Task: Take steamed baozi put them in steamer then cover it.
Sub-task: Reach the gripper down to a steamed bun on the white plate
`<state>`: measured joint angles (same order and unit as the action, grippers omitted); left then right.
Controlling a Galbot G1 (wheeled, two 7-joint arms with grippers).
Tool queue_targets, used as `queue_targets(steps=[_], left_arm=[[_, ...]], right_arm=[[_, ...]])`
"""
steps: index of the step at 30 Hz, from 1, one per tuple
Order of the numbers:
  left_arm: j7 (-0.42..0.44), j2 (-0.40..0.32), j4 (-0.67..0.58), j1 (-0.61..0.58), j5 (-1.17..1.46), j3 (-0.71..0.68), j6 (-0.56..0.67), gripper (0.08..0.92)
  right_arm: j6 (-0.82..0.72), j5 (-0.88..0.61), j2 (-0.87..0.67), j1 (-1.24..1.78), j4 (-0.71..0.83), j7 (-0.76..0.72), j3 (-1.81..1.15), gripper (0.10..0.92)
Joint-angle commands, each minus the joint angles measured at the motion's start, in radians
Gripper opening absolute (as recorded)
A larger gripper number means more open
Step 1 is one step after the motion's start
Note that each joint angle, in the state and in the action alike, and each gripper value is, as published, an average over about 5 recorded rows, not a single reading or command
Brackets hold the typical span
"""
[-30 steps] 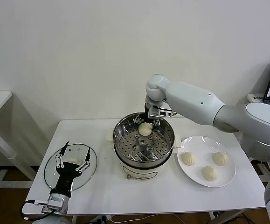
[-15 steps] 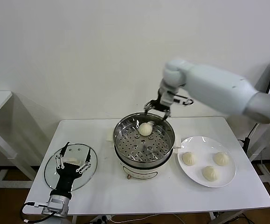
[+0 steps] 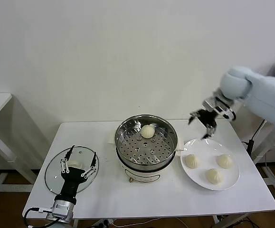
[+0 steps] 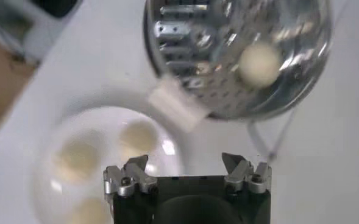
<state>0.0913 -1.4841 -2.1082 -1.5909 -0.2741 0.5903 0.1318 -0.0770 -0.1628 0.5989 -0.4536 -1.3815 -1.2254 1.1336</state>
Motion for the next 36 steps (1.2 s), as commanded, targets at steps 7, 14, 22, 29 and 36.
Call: queue_targets(steps=[7,14,22,29,36], left_arm=[[0.002,-0.001,0.025,0.008,-0.005,-0.001,0.003,0.823],[0.004,0.0,0.032,0.016,-0.003,0.001,0.001,0.823],[0.005,0.004,0.038,0.019,-0.003,0.002,0.001,0.823],[0.005,0.001,0.038,0.021,-0.003,0.0,0.002,0.823],[0.005,0.001,0.039,0.019,-0.003,0.003,0.004,0.823]], right_arm=[[-0.18,0.102,0.007,0.452,0.132,0.116,-0.313,0.823],[-0.165,0.134,0.081,0.489,0.201,0.142,-0.344,0.823],[-0.166,0.124,0.136,0.488,0.23,0.153,-0.339,0.823],[-0.159,0.149,0.162,0.492,0.242,0.16,-0.34,0.823],[-0.156,0.162,0.167,0.496,0.246,0.159,-0.345,0.823]])
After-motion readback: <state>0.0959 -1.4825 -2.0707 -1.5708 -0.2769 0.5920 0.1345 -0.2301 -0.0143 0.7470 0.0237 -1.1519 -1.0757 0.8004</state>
